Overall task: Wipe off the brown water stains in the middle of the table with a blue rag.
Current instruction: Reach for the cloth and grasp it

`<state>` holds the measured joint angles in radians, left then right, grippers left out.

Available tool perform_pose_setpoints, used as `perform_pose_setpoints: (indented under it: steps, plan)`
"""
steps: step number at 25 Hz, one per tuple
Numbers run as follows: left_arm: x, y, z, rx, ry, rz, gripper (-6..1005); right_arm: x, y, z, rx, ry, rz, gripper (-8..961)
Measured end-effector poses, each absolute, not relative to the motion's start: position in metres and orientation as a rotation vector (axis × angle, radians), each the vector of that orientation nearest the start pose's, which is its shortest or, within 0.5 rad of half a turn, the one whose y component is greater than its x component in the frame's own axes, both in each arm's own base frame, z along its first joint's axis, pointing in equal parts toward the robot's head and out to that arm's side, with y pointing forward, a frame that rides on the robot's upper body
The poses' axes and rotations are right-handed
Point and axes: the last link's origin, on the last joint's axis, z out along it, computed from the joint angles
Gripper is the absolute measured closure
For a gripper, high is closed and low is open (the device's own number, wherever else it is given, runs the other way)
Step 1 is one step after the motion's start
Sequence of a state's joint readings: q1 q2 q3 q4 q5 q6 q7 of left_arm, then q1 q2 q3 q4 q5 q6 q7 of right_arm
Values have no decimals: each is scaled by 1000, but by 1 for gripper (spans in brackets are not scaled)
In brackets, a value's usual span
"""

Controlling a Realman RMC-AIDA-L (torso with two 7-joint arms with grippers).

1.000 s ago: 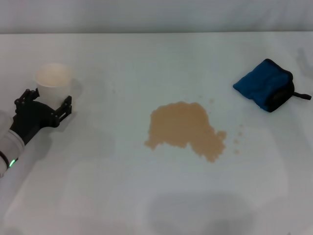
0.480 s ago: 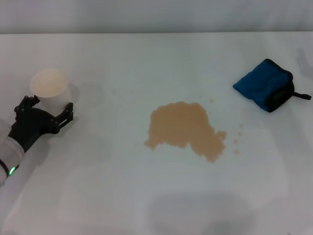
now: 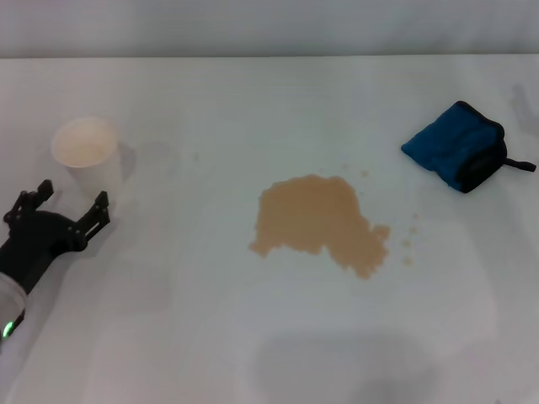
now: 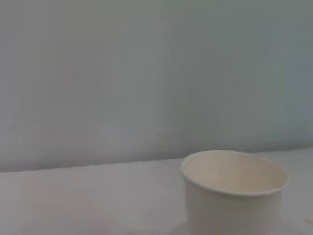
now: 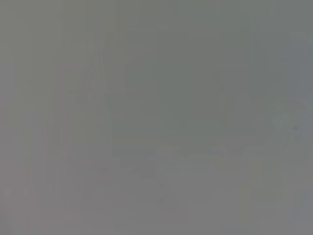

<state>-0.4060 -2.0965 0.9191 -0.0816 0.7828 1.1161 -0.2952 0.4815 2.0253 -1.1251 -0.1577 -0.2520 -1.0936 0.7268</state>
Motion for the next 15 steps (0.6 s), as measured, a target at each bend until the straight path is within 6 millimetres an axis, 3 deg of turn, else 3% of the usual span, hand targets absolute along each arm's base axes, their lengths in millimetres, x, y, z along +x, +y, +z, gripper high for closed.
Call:
perform_pose_setpoints:
  steps: [8,15]
  plan:
    - [-375,252,-38,-1665,-883,-744,105,334,372,53,-1448,895,1099,250]
    - [-377,238,-24,-1547,-941,-887,105,290,392,50,-1666,834,1192,250]
